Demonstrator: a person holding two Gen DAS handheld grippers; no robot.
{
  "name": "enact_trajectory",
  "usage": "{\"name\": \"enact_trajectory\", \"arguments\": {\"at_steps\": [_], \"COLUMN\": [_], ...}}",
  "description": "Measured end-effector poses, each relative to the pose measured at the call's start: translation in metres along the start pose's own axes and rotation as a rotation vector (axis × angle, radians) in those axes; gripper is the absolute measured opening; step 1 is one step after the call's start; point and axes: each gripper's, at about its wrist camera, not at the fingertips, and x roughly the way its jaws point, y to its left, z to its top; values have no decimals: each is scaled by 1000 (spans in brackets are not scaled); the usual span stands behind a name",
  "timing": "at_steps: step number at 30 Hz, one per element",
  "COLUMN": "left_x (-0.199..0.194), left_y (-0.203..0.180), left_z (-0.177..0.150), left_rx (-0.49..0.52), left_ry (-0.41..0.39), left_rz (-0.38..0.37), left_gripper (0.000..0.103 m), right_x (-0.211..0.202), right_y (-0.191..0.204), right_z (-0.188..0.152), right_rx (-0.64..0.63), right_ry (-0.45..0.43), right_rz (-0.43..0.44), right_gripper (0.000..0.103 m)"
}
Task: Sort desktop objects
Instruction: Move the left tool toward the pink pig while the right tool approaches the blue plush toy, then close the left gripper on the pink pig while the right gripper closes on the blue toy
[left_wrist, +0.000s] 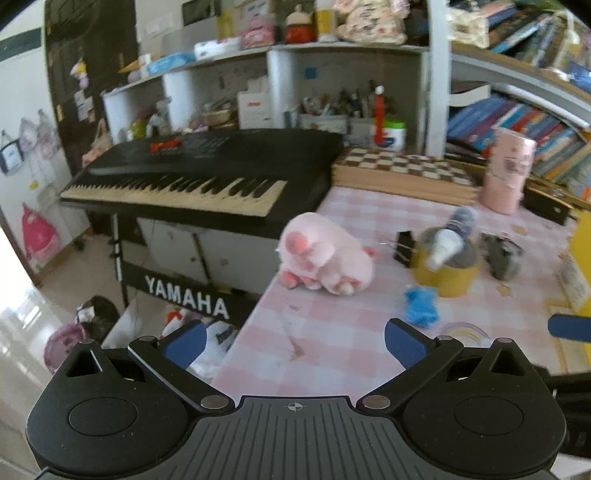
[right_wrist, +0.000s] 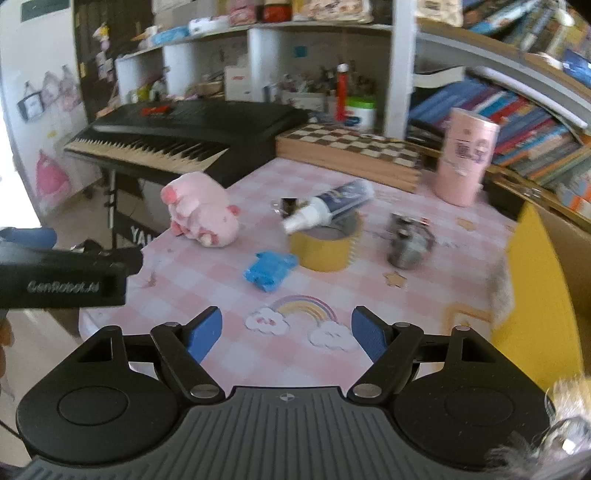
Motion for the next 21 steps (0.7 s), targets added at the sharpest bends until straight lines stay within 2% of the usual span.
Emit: {"name": "enact_trajectory", "arguments": {"at_steps": [7, 15, 21], "left_x": [32, 74, 107], "left_y": [4, -3, -12], "left_z": [24, 56, 69], "left_rx": [-31, -24, -23], "left_ry": [23, 47, 86], "left_rz": [11, 29, 5], "left_gripper": [103, 103, 103], "right_x": [49, 105, 130], "right_y": [7, 4, 2], "right_z": [23, 39, 40], "right_rx": [-69, -70, -65], "right_ry": [33, 75, 128], "right_rz": [48, 78, 107], "right_gripper": [76, 76, 70]}}
